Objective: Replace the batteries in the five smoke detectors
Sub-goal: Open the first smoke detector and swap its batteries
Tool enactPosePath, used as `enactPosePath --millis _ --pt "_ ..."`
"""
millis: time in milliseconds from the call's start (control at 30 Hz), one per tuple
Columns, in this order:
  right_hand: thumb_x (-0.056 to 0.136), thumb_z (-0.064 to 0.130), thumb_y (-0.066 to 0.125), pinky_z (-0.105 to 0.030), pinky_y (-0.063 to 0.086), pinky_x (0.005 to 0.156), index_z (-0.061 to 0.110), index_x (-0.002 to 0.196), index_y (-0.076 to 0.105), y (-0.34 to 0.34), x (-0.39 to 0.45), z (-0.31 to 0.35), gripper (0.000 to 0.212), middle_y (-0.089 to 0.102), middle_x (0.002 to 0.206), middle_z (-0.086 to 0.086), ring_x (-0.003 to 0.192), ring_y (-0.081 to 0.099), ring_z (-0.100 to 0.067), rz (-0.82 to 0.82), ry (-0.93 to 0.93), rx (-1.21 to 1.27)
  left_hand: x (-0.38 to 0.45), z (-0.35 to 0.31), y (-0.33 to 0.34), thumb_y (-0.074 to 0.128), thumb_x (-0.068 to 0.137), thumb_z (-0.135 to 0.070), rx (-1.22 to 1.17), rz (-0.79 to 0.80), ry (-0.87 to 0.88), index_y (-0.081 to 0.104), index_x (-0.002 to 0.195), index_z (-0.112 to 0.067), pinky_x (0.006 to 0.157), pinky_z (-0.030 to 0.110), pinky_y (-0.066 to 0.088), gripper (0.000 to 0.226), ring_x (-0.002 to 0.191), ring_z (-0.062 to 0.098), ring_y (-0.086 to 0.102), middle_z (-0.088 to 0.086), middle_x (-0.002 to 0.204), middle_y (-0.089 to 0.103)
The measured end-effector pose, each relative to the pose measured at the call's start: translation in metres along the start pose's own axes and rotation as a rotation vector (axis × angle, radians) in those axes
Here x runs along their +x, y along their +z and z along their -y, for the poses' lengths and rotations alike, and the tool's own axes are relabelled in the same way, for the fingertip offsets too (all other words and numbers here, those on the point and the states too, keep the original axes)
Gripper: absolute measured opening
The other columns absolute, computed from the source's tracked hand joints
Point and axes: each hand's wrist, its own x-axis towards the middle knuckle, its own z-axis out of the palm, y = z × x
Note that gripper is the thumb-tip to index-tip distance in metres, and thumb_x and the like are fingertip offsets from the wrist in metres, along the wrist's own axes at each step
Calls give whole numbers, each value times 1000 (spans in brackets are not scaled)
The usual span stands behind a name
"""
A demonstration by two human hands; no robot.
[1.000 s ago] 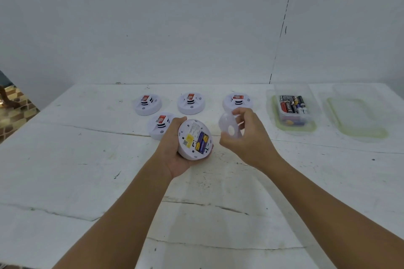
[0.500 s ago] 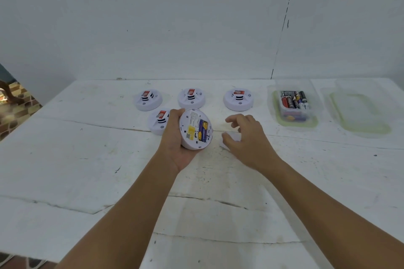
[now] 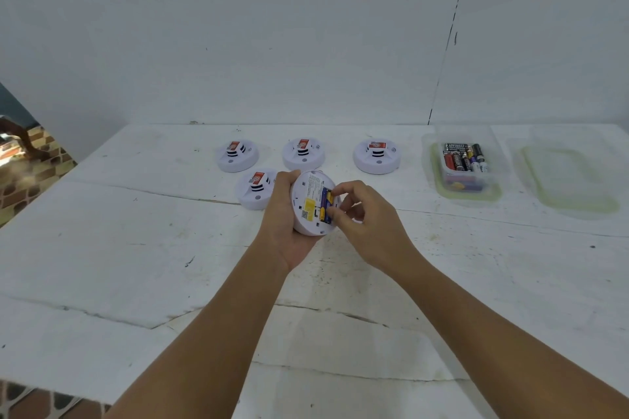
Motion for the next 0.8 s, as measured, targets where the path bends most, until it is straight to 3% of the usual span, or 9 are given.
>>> enactPosePath --millis 333,500,800 --pt "99 19 67 -20 46 64 24 110 57 2 2 -3 16 60 85 -1 77 58 -12 60 3 10 2 5 0 50 95 -42 -6 21 -5 61 113 -15 71 35 56 34 85 23 62 11 96 61" --pt "97 16 67 -15 44 65 22 109 58 1 1 -5 16 55 90 -2 75 53 -5 17 -26 7 5 6 -1 51 93 -42 -13 65 -21 58 114 -15 73 35 54 35 81 22 64 10 96 61" --pt "95 15 69 -15 45 66 21 108 56 2 2 -11 19 55 95 -1 77 54 -9 -2 -19 13 12 10 -3 51 93 -39 -20 100 -41 64 101 -14 69 33 54 30 76 23 67 9 89 64"
